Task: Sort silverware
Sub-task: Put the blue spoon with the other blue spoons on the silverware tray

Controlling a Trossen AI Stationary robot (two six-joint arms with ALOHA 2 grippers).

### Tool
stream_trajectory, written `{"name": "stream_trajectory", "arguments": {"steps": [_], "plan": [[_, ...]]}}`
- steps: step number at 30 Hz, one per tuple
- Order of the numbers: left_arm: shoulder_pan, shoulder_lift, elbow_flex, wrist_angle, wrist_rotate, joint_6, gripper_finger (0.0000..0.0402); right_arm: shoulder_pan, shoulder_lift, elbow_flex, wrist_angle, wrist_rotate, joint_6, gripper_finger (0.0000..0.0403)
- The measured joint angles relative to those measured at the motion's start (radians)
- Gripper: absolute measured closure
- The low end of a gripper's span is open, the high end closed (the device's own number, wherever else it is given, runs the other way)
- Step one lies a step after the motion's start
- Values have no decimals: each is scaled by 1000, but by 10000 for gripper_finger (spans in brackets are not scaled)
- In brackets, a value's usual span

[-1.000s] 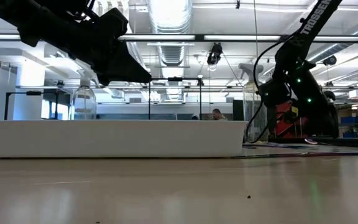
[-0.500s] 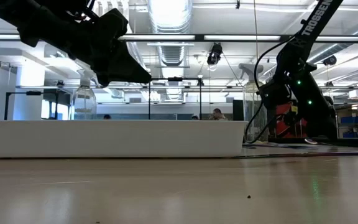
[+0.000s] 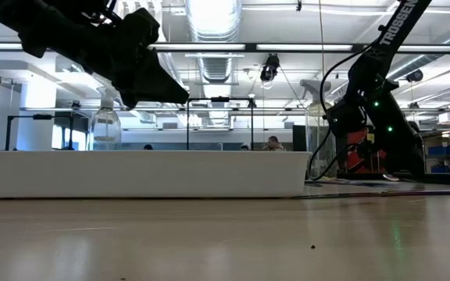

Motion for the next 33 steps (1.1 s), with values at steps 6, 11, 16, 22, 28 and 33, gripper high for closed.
{"name": "stream_trajectory", "arguments": {"steps": [6, 11, 16, 22, 28, 33], "plan": [[-28, 0, 0, -2, 0, -9, 349, -1, 0, -12, -14, -8, -61, 403], [-30, 0, 0, -2, 0, -9, 349, -1, 0, -14, -11, -9, -80, 403], [-30, 0, 0, -2, 0, -16, 349, 0, 28, -14, -8, 8, -62, 403], [-35, 0, 0, -1, 0, -26, 349, 18, 106, -10, -10, 57, -39, 403], [-37, 0, 0, -1, 0, -28, 349, 78, 83, -10, -44, -41, -70, 403], [-37, 0, 0, 1, -9, -26, 349, 184, 15, 24, -108, -258, -25, 403]]}}
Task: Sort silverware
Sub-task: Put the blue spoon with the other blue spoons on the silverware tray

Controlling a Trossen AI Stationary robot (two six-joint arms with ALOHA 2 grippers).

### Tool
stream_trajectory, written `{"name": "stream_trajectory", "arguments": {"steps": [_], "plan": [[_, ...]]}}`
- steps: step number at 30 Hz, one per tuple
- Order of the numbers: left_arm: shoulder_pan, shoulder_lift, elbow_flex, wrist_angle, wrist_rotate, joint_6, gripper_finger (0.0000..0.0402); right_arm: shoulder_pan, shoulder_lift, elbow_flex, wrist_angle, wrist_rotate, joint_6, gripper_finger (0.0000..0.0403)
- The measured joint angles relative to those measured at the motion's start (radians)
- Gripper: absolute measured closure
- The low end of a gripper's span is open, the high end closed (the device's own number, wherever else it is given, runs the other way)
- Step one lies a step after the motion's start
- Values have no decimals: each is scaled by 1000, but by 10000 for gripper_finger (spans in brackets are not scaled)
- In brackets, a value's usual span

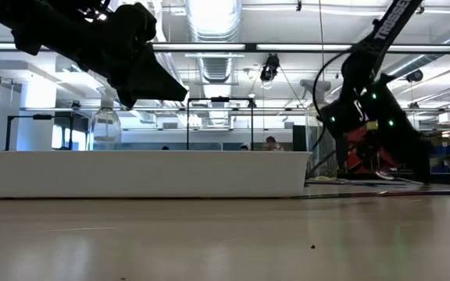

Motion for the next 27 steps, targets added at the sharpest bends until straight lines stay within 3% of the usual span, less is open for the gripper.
{"name": "stream_trajectory", "arguments": {"steps": [5, 7, 12, 14, 20, 27], "plan": [[0, 0, 0, 24, -20, 20, 349, 136, -87, 13, -91, -287, 217, 403], [0, 0, 0, 36, -20, 47, 349, 217, -131, 10, -91, -304, 292, 403], [0, 0, 0, 48, -19, 110, 349, 412, -263, 4, -75, 7, 647, 403], [0, 0, 0, 55, -19, 132, 349, 479, -316, -10, -36, 78, 758, 403], [-2, 11, 0, 112, -8, 186, 349, 516, -459, -147, 177, 173, 875, 403], [-3, 60, 0, 128, -2, 168, 349, 400, -536, -320, 318, 184, 1015, 366]]}}
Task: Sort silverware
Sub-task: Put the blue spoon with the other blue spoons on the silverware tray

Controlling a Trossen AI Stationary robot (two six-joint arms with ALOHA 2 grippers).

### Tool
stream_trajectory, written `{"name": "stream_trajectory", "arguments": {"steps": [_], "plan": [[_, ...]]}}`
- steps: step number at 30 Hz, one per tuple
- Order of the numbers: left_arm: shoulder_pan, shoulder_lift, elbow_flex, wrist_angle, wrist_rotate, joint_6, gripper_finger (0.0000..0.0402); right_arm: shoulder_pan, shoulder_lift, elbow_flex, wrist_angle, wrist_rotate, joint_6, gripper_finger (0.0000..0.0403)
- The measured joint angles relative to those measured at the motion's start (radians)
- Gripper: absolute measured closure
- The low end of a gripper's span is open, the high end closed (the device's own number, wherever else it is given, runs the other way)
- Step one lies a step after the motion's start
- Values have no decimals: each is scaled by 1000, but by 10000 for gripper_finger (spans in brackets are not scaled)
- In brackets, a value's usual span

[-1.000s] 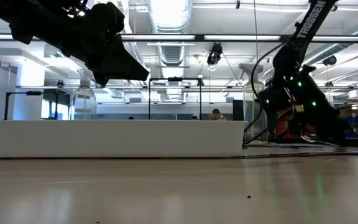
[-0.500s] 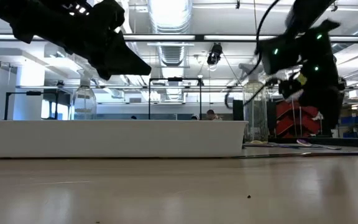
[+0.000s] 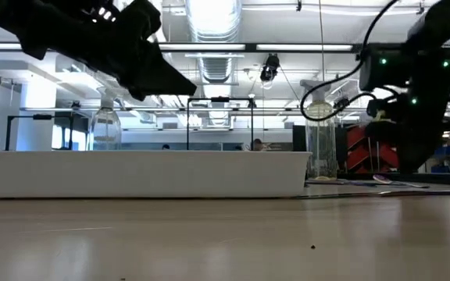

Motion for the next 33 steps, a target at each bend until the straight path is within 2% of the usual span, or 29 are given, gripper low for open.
{"name": "stream_trajectory", "arguments": {"steps": [7, 12, 16, 19, 21, 23, 25, 29, 33], "plan": [[0, 98, 0, 124, 3, 0, 349, -63, 34, -73, 191, 23, -6, 288], [0, 158, 0, 183, 22, 0, 349, -75, 59, -96, 205, 82, 9, 265], [0, 196, 6, 233, 23, 6, 349, -68, 66, -123, 254, 105, 3, 296], [0, 232, 11, 291, 23, 27, 349, -50, 72, -128, 280, 111, -38, 353], [2, 272, 15, 390, 23, 25, 349, -38, 72, -128, 282, 116, -63, 389], [4, 308, 16, 470, 39, 23, 349, -26, 73, -122, 282, 115, -87, 393], [18, 332, 29, 483, 82, 32, 349, -16, 67, -111, 278, 105, -113, 394], [53, 349, 83, 373, 118, 54, 349, 19, 44, -69, 276, 50, -184, 400], [71, 355, 153, 262, 119, 183, 349, 53, 19, -6, 278, 38, -276, 401]]}}
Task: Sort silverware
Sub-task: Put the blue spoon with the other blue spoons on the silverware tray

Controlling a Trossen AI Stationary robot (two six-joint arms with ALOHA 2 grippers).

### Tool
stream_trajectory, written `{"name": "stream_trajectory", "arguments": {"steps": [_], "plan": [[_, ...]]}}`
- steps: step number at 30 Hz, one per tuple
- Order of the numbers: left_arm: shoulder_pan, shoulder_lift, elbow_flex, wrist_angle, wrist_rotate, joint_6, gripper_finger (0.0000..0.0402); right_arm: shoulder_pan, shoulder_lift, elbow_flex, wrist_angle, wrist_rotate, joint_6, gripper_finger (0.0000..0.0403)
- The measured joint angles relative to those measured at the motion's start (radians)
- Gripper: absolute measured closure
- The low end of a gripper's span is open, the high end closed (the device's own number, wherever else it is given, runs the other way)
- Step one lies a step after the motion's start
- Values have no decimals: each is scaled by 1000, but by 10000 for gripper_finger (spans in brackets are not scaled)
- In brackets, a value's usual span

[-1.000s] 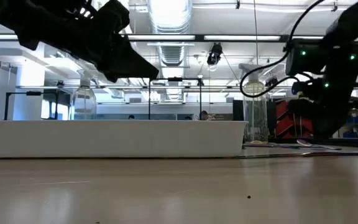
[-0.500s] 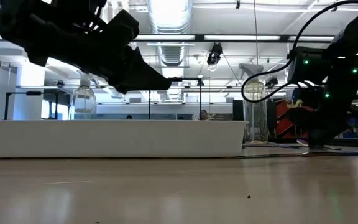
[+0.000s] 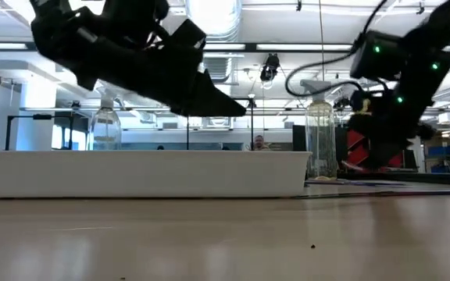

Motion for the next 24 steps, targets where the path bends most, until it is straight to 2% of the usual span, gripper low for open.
{"name": "stream_trajectory", "arguments": {"steps": [6, 12, 14, 19, 24], "plan": [[0, 5, 72, -19, 102, 218, 340, 69, -17, 83, 4, -91, -179, 402], [28, 7, 111, -39, 107, 388, 300, 140, -17, 135, 12, -206, -360, 402], [39, 13, 126, -34, 124, 442, 282, 154, -11, 148, 30, -250, -386, 403], [56, 35, 164, -54, 155, 594, 244, 160, -9, 162, 166, -447, -443, 403], [55, 82, 209, -83, 160, 791, 227, 160, -9, 166, 252, -558, -469, 403]]}}
